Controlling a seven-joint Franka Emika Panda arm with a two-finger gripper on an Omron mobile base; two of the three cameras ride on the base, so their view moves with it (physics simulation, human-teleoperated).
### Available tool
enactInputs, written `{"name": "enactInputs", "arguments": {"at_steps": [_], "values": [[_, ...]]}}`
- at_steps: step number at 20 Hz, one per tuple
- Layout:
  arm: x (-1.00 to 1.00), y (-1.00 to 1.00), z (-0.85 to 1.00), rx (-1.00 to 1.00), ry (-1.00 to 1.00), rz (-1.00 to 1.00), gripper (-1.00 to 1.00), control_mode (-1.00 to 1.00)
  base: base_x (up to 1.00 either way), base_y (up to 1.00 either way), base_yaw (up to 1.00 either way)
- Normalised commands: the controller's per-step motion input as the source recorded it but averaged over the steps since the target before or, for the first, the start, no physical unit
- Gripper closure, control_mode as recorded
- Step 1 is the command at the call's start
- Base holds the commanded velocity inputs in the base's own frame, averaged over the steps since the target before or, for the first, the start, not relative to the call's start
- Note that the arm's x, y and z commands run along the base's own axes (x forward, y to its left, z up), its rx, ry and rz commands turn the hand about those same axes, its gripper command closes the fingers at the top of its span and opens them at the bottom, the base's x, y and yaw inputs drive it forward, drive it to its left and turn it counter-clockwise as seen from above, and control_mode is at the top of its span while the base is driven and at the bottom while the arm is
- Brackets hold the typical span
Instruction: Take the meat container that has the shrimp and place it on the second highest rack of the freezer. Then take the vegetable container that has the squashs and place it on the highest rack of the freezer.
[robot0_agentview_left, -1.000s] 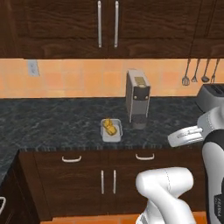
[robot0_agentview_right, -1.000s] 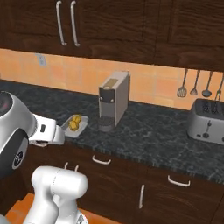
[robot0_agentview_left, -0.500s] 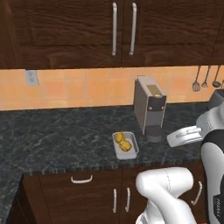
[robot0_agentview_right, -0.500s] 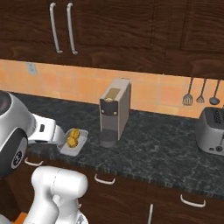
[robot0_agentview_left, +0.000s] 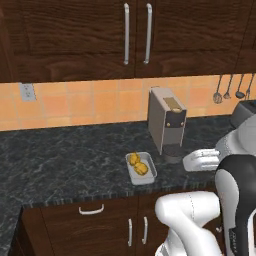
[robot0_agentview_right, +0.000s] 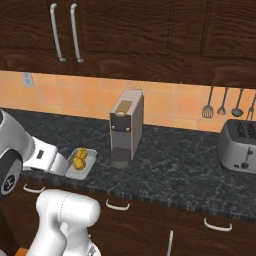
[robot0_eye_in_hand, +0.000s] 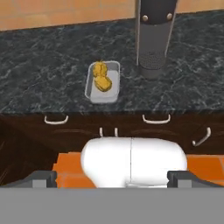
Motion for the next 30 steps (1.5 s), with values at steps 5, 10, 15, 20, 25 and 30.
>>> {"name": "enactInputs", "arguments": {"at_steps": [5, 10, 15, 20, 25, 30], "values": [[0.41, 0.21, -0.40, 0.08, 0.32, -0.48, -1.00, -1.00, 0.00, 0.00, 0.00], [0.58, 0.00, -0.40, 0.27, 0.23, -0.43, -1.00, -1.00, 0.00, 0.00, 0.00], [0.15, 0.20, -0.83, 0.26, 0.00, -0.43, -1.00, -1.00, 0.00, 0.00, 0.00], [0.26, 0.07, -0.37, -0.04, -0.02, -0.41, -1.00, -1.00, 0.00, 0.00, 0.00], [0.59, 0.01, -0.18, 0.04, 0.02, -0.13, -1.00, -1.00, 0.00, 0.00, 0.00], [0.40, 0.00, -0.61, 0.21, 0.00, -0.01, -1.00, -1.00, 0.00, 0.00, 0.00]]}}
